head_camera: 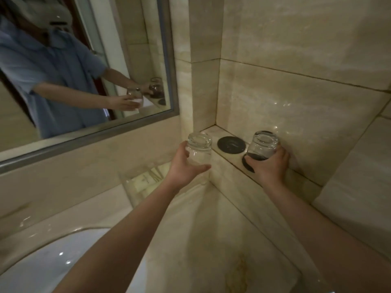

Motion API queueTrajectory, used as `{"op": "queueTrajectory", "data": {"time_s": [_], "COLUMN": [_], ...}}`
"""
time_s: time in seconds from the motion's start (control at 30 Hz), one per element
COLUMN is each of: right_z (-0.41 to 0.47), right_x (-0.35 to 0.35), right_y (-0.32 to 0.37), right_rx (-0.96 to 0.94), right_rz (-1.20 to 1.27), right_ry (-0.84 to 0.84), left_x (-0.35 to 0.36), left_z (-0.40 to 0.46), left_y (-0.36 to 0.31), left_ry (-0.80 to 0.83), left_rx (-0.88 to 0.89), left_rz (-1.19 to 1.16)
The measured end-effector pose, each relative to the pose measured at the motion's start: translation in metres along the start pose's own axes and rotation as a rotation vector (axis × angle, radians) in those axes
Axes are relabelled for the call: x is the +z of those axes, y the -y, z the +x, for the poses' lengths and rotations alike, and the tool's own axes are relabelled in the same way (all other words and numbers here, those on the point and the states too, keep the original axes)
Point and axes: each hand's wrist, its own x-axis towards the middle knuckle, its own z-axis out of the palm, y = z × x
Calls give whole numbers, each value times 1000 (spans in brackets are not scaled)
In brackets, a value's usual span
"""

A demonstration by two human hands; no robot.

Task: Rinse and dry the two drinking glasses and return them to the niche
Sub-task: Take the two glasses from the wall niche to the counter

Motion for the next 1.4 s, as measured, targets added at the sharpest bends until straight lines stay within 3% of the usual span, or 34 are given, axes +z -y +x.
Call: {"op": "queueTrajectory", "data": {"time_s": [0.27,0.63,0.8,0.93,1.1,1.4], "right_z": [-1,-7,-41,-92,-153,-197], "right_x": [0,-6,-14,-21,-13,4], "right_y": [-5,-3,9,13,0,-40], "right_rx": [6,6,5,55,319,561], "right_rz": [81,313,542,632,902,549], "right_ry": [-14,0,184,551,814,957], "left_x": [-42,-71,-80,-81,-79,-83], "left_z": [-51,-105,-125,-137,-149,-154], "left_y": [28,56,69,78,88,96], "left_ry": [-40,35,110,168,223,241], "left_rx": [-87,-228,-303,-386,-525,-619], "left_rz": [-45,-46,31,80,84,103]}}
